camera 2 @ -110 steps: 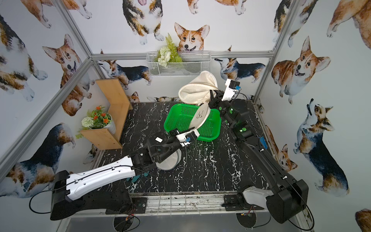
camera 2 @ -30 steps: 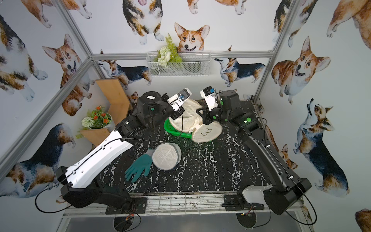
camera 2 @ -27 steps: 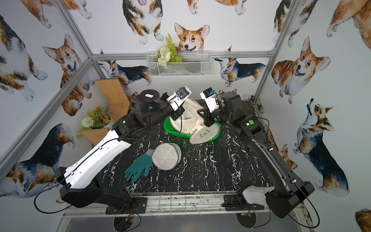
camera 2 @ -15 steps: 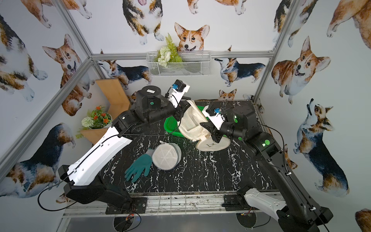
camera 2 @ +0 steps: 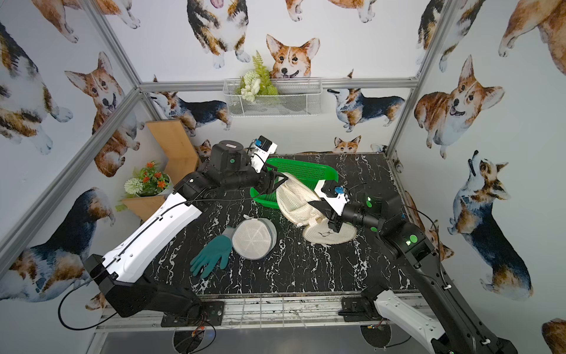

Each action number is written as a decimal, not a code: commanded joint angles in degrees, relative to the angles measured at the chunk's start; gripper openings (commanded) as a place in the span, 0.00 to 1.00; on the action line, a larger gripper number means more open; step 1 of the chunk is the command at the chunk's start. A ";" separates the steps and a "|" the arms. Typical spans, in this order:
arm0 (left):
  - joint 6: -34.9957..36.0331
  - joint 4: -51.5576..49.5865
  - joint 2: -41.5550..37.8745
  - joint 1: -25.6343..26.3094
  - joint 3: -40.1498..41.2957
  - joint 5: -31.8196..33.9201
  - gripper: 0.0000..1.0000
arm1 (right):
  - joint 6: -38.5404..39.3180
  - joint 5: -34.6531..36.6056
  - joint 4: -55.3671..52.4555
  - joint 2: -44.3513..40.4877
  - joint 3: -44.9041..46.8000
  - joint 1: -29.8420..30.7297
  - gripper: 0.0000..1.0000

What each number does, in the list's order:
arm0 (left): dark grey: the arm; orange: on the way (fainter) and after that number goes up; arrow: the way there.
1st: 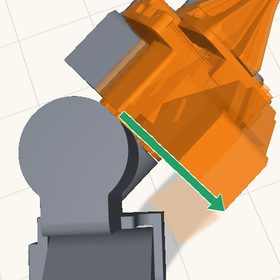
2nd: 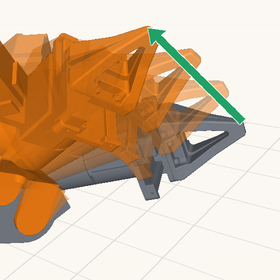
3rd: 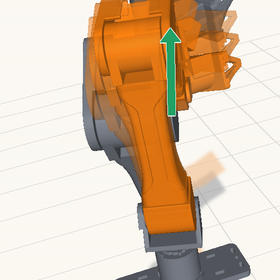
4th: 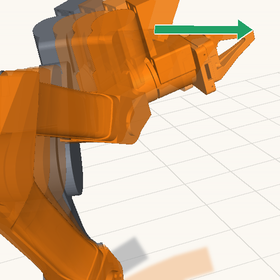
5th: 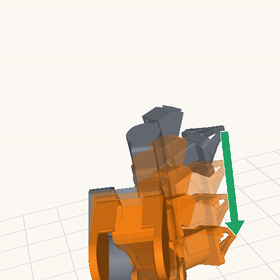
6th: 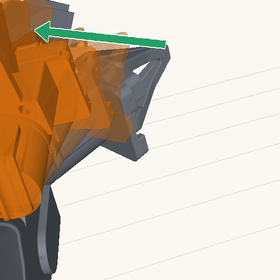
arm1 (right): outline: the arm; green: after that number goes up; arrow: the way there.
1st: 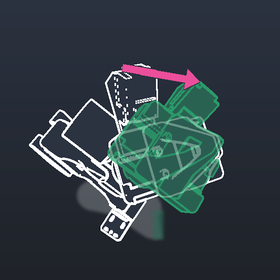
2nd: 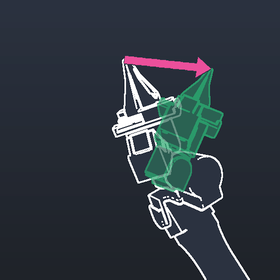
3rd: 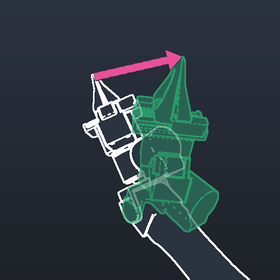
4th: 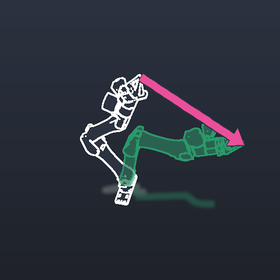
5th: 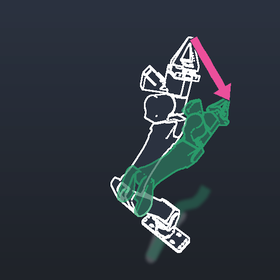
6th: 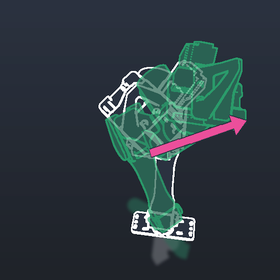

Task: Turn the laundry bag inside out
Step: Turn over the laundry bag.

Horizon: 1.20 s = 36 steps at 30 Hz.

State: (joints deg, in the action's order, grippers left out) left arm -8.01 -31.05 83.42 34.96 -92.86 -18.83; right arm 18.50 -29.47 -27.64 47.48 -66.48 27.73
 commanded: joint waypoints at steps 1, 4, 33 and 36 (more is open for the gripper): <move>-4.34 5.99 -1.04 -3.82 3.89 -5.01 0.64 | -1.45 -5.38 8.72 -0.23 0.43 0.05 0.00; -6.49 8.89 -1.74 -6.31 7.21 -9.97 0.66 | -2.95 -7.64 10.46 0.32 0.81 0.05 0.00; -18.69 42.85 -12.38 -15.34 33.59 -12.23 0.68 | -37.75 8.79 48.56 6.30 10.49 -4.84 0.00; -17.47 48.25 -15.91 -14.01 36.49 -11.62 0.65 | -39.29 6.99 48.38 6.73 10.41 -4.96 0.00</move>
State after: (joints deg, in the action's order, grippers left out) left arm -28.75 13.15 69.58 19.97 -57.63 -34.59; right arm -17.93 -23.46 17.98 53.95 -55.55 22.76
